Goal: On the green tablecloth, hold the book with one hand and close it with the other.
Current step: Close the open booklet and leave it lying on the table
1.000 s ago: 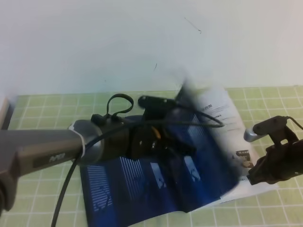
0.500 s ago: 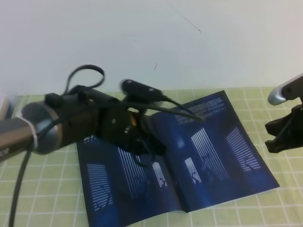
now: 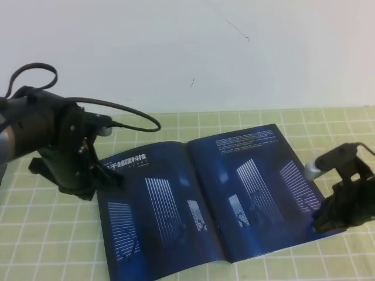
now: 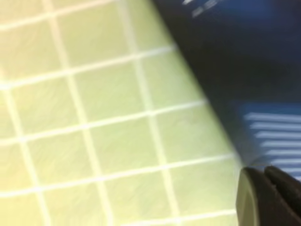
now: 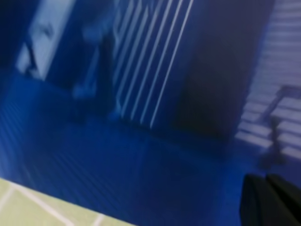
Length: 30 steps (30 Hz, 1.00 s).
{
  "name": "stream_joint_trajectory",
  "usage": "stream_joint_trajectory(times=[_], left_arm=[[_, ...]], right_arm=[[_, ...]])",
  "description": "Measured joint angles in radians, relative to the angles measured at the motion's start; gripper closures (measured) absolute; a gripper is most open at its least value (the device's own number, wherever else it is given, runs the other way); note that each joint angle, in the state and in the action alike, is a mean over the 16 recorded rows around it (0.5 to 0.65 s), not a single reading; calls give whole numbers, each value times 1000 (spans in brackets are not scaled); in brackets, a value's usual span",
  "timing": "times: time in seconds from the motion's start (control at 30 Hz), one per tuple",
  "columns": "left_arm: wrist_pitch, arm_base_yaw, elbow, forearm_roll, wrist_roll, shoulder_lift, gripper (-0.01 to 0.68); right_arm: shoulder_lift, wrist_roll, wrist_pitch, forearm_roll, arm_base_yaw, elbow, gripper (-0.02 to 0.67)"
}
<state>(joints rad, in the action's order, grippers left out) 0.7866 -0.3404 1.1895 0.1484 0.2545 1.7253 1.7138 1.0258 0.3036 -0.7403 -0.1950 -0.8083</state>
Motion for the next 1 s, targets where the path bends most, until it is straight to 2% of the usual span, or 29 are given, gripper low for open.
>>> stream_joint_trajectory(times=[0.2,0.43,0.77,1.0], left_arm=[[41,50,-4,37,13,26,676],[37,60,-5,49,6,88,676],[-20,-3,-5,17,-6,175,676],[-121,-75,-4,-89,-21,195,676]], right_arm=[[82,7,7,-2,0,-2,652],[99,9,11,-4,0,-3,652],[99,9,12,-5,0,-3,652],[99,9,12,-8,0,-3,652]])
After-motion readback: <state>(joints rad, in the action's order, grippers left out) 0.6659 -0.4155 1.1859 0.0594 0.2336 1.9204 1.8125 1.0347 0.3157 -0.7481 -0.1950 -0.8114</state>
